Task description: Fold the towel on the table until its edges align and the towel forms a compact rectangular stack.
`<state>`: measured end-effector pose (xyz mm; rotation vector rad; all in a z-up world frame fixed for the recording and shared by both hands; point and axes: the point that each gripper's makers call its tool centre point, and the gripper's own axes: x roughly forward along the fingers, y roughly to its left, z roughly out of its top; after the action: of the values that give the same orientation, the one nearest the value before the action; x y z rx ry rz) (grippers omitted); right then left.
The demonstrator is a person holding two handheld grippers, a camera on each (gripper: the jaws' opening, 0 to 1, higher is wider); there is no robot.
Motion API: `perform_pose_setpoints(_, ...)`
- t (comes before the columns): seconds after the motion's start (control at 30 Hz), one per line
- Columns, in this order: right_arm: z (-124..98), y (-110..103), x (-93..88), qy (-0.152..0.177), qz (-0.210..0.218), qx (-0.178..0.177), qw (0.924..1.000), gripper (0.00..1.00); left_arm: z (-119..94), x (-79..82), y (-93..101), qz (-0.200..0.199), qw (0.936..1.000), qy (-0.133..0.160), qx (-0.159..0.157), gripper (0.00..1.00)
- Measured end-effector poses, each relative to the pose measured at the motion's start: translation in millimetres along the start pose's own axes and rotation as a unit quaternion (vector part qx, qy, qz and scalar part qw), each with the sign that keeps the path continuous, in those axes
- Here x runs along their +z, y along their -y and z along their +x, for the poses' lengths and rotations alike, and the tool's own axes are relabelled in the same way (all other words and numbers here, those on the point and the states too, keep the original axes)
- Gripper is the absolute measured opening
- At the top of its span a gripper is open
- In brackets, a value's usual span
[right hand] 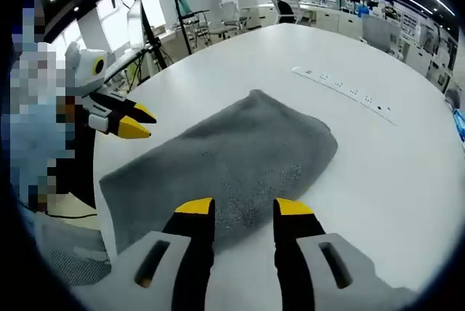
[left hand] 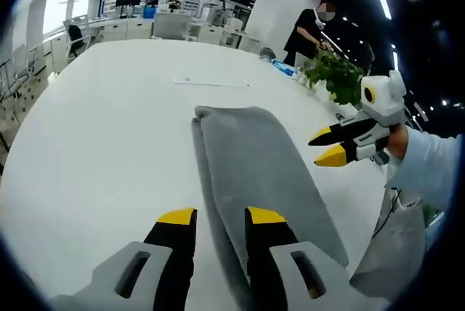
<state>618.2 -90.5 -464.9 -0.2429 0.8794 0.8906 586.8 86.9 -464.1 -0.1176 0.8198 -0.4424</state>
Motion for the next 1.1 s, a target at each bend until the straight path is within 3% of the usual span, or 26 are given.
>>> perform_pose_setpoints(0.23,5.2,-2.9,-14.0,-0.012,0.018,-0.007,0.9997,0.30,17.1,-6.9,-3.6,-0.006,0.9996,-0.029,-0.007,0.27)
perform_pose_setpoints(0.57,14.3,-0.7,-17.9,-0.005,0.068,-0.023,0.9974,0.31,27.6,-2.2,-4.4,-0.007,0.9989,-0.043,-0.017,0.27)
perform_pose_setpoints(0.6,15.8,-0.2,-19.1,-0.005,0.070,-0.025,0.9972,0.31,33.6,-1.0,-11.0,-0.003,0.9989,-0.045,-0.016,0.27)
perform_pose_setpoints(0.7,17.7,-1.2,-23.5,-0.009,0.080,-0.027,0.9964,0.30,35.4,-4.6,-4.1,-0.003,0.9984,-0.055,-0.017,0.26)
perform_pose_setpoints(0.83,22.8,2.0,-30.8,-0.013,0.090,-0.030,0.9954,0.29,45.3,-6.7,-11.3,-0.004,0.9981,-0.061,-0.013,0.26)
perform_pose_setpoints(1.1,23.8,2.2,-35.8,-0.020,0.105,-0.029,0.9939,0.23,51.5,-14.6,-2.0,0.021,0.9972,-0.071,-0.008,0.15)
